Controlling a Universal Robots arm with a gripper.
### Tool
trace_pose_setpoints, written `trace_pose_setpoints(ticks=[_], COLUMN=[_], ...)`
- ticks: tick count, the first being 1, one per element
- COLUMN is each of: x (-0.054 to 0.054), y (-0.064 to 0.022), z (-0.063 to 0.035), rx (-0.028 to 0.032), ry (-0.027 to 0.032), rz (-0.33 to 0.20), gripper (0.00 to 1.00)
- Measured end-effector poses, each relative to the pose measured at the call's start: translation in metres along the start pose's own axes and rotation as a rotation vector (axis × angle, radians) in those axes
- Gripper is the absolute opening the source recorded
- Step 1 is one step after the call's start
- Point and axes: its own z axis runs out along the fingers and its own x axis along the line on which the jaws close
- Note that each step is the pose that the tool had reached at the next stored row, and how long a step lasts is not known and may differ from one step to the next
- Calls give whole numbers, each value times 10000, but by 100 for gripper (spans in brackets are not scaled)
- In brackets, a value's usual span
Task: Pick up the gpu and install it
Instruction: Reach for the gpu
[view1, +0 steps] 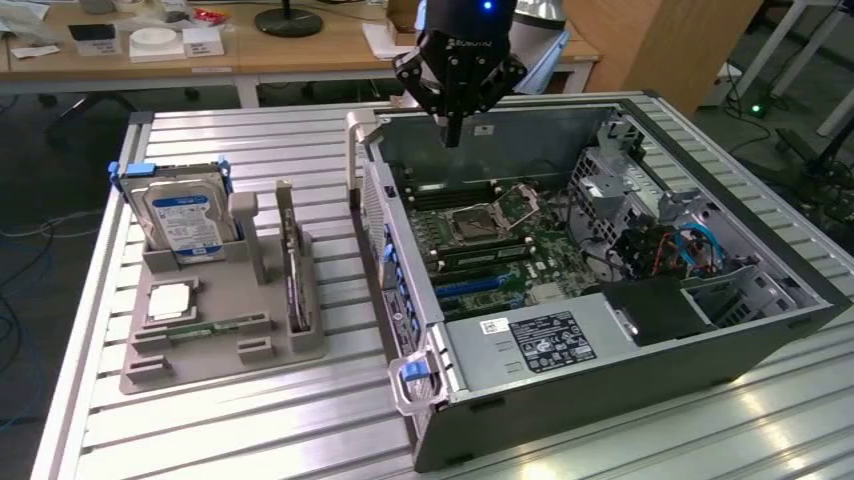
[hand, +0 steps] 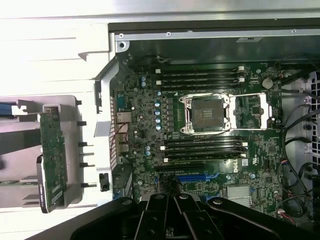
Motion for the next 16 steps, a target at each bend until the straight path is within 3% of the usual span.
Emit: trace_pose_setpoints(ticks=[16], x=[241], y=[-18], z=[-6], rx=[0], ry=[0], rz=[0], gripper=[11])
